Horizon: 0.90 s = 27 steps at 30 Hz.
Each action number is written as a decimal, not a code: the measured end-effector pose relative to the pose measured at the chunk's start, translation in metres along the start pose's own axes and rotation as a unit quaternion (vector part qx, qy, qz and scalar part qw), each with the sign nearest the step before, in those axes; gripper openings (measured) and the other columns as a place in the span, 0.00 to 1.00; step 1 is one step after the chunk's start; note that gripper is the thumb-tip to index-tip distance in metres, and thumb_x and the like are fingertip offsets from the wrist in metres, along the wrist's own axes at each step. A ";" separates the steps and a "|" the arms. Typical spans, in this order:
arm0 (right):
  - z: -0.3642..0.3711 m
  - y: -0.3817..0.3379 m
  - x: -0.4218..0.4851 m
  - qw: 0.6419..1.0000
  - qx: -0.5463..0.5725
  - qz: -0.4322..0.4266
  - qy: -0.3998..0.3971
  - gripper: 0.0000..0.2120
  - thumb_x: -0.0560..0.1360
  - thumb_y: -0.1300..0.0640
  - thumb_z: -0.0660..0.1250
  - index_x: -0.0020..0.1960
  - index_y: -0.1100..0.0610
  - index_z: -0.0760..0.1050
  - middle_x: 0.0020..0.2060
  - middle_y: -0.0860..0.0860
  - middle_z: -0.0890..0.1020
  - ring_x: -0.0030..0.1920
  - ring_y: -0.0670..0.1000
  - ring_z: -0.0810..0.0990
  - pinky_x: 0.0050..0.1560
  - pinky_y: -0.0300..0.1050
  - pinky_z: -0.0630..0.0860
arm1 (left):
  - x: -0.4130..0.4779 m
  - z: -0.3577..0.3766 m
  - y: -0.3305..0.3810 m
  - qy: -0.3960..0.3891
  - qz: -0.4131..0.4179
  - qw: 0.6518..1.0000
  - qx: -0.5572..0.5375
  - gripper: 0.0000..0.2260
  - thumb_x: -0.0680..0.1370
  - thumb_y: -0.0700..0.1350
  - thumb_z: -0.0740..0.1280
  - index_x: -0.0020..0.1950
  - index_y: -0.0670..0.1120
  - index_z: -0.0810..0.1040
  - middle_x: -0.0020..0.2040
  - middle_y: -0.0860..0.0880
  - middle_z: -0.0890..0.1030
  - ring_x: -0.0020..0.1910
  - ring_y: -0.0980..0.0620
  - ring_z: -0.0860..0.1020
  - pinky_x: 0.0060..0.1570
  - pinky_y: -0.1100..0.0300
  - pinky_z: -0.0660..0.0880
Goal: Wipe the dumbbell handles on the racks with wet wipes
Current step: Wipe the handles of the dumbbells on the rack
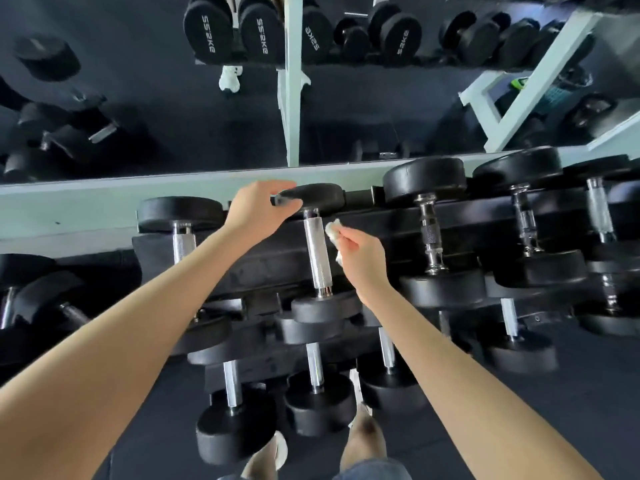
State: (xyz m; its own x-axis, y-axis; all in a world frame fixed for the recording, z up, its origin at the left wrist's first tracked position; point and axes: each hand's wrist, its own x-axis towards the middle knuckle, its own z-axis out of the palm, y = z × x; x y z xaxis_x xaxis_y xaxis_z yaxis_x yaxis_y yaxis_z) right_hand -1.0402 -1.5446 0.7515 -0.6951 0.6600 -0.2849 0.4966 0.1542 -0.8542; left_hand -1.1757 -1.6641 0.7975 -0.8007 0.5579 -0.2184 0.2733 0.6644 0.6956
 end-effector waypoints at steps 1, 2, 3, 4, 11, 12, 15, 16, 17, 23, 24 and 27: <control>0.010 -0.003 0.007 0.998 -0.045 -0.033 0.015 0.12 0.80 0.59 0.61 0.58 0.55 0.81 0.44 0.46 0.84 0.41 0.43 0.78 0.47 0.38 0.74 | 0.002 0.003 0.001 -0.006 0.003 1.000 -0.010 0.18 0.77 0.52 0.67 0.66 0.51 0.75 0.61 0.51 0.79 0.57 0.50 0.77 0.49 0.63 0.71; 0.019 -0.003 0.012 0.994 -0.088 -0.058 0.014 0.13 0.80 0.60 0.60 0.61 0.54 0.79 0.49 0.48 0.84 0.45 0.45 0.79 0.48 0.37 0.74 | 0.004 0.005 0.002 -0.005 0.005 1.000 -0.019 0.19 0.77 0.52 0.67 0.66 0.50 0.75 0.60 0.51 0.80 0.56 0.51 0.78 0.48 0.64 0.70; 0.027 -0.002 0.014 0.990 -0.122 -0.070 0.006 0.14 0.80 0.60 0.60 0.62 0.52 0.78 0.50 0.51 0.84 0.45 0.47 0.79 0.45 0.37 0.72 | 0.006 0.007 0.003 0.003 0.002 1.000 -0.027 0.19 0.76 0.53 0.68 0.66 0.50 0.76 0.59 0.52 0.80 0.53 0.53 0.78 0.46 0.65 0.69; 0.034 0.001 0.013 0.986 -0.151 -0.072 -0.001 0.15 0.80 0.61 0.60 0.63 0.51 0.77 0.47 0.52 0.84 0.43 0.49 0.78 0.40 0.36 0.69 | 0.010 0.008 0.003 0.015 -0.004 0.999 -0.032 0.19 0.76 0.53 0.68 0.64 0.49 0.77 0.57 0.52 0.81 0.50 0.55 0.77 0.45 0.66 0.69; 0.026 0.027 -0.014 0.977 -0.205 -0.052 0.009 0.12 0.79 0.61 0.63 0.58 0.54 0.81 0.29 0.49 0.78 0.29 0.45 0.71 0.31 0.34 0.63 | 0.030 0.013 -0.001 0.060 -0.021 0.997 -0.033 0.11 0.72 0.49 0.73 0.52 0.47 0.83 0.41 0.53 0.78 0.40 0.54 0.74 0.40 0.63 0.69; 0.030 0.018 -0.005 0.979 -0.195 -0.056 0.021 0.11 0.78 0.60 0.64 0.57 0.56 0.81 0.33 0.51 0.82 0.31 0.45 0.74 0.32 0.34 0.65 | 0.031 0.014 0.000 0.060 -0.023 0.997 -0.032 0.10 0.72 0.49 0.73 0.52 0.47 0.83 0.41 0.54 0.76 0.40 0.54 0.74 0.39 0.63 0.69; 0.048 -0.008 0.024 0.984 -0.157 -0.046 0.074 0.12 0.79 0.54 0.63 0.53 0.59 0.82 0.36 0.53 0.83 0.32 0.45 0.75 0.32 0.32 0.67 | 0.032 0.015 0.000 0.063 -0.028 0.997 -0.032 0.10 0.72 0.48 0.73 0.51 0.47 0.83 0.41 0.55 0.75 0.39 0.55 0.73 0.38 0.62 0.68; 0.051 -0.010 0.026 0.984 -0.152 -0.041 0.087 0.12 0.79 0.54 0.63 0.53 0.59 0.82 0.35 0.53 0.82 0.32 0.46 0.75 0.32 0.33 0.68 | 0.032 0.015 -0.001 0.064 -0.031 0.997 -0.034 0.10 0.72 0.49 0.73 0.51 0.47 0.83 0.40 0.55 0.75 0.39 0.55 0.73 0.38 0.62 0.67; 0.052 -0.007 0.023 0.983 -0.153 -0.041 0.092 0.12 0.79 0.54 0.63 0.52 0.59 0.83 0.32 0.52 0.80 0.31 0.45 0.73 0.31 0.33 0.67 | 0.033 0.015 -0.002 0.065 -0.035 0.997 -0.038 0.10 0.72 0.49 0.73 0.51 0.47 0.83 0.40 0.55 0.75 0.38 0.55 0.73 0.37 0.63 0.67; 0.022 0.031 -0.005 0.984 -0.177 -0.031 -0.008 0.25 0.78 0.55 0.65 0.23 0.58 0.67 0.19 0.47 0.62 0.22 0.45 0.61 0.28 0.37 0.60 | 0.035 0.017 -0.004 0.063 -0.051 0.995 -0.053 0.11 0.71 0.50 0.74 0.51 0.48 0.83 0.39 0.54 0.76 0.35 0.57 0.72 0.31 0.67 0.65; 0.023 0.022 0.007 0.987 -0.153 -0.042 0.004 0.27 0.78 0.55 0.64 0.22 0.57 0.62 0.19 0.47 0.60 0.22 0.46 0.59 0.26 0.36 0.57 | 0.035 0.016 -0.003 0.061 -0.057 0.995 -0.057 0.11 0.71 0.50 0.74 0.50 0.49 0.83 0.40 0.54 0.76 0.36 0.57 0.72 0.31 0.67 0.66; 0.036 0.000 0.033 0.991 -0.118 -0.055 0.035 0.23 0.79 0.56 0.63 0.26 0.57 0.71 0.19 0.44 0.63 0.22 0.45 0.62 0.27 0.33 0.60 | 0.036 0.016 -0.002 0.059 -0.077 0.993 -0.070 0.10 0.70 0.50 0.75 0.50 0.50 0.83 0.43 0.53 0.78 0.39 0.55 0.74 0.31 0.66 0.66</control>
State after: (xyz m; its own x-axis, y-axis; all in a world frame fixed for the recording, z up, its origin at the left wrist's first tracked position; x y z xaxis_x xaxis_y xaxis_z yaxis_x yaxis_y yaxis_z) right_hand -1.0817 -1.5494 0.7263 -0.7183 0.6774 -0.1585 0.5337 0.3905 -0.7501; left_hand -1.1960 -1.6375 0.7770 -0.8862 0.3881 -0.2529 0.0738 0.6573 0.7500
